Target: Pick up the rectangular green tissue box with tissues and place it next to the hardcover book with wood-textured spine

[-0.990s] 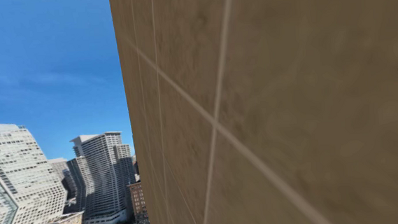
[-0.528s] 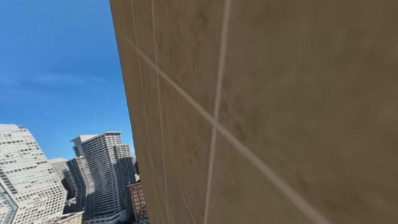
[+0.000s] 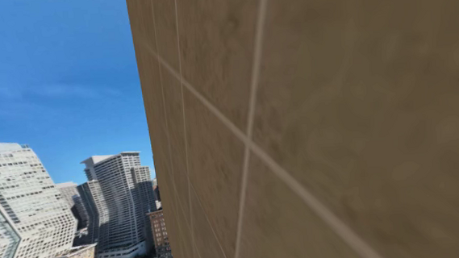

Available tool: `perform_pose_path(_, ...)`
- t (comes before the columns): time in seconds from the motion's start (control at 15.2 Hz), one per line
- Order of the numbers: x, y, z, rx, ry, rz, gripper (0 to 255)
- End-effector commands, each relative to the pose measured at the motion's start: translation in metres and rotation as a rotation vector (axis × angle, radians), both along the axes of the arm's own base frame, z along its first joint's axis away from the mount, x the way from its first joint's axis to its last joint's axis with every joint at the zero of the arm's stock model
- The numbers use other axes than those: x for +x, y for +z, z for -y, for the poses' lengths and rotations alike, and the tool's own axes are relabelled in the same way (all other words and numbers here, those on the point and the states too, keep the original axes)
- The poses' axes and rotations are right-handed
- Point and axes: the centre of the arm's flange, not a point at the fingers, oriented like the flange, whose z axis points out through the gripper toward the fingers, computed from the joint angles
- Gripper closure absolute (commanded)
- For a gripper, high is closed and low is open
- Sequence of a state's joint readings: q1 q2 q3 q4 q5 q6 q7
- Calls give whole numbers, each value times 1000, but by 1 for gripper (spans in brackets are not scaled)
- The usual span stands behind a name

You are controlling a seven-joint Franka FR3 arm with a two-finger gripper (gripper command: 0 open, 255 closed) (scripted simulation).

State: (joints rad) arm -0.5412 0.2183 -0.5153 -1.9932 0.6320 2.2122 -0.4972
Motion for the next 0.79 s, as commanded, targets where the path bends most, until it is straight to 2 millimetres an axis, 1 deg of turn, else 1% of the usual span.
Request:
perform_pose_path(0.0, -6, 12, 1, 0, 0, 0, 0)
perform_pose_path(0.2, -21, 46, 5, 0, 0, 0, 0)
perform_pose_path(0.73, -21, 46, 5, 0, 0, 0, 0)
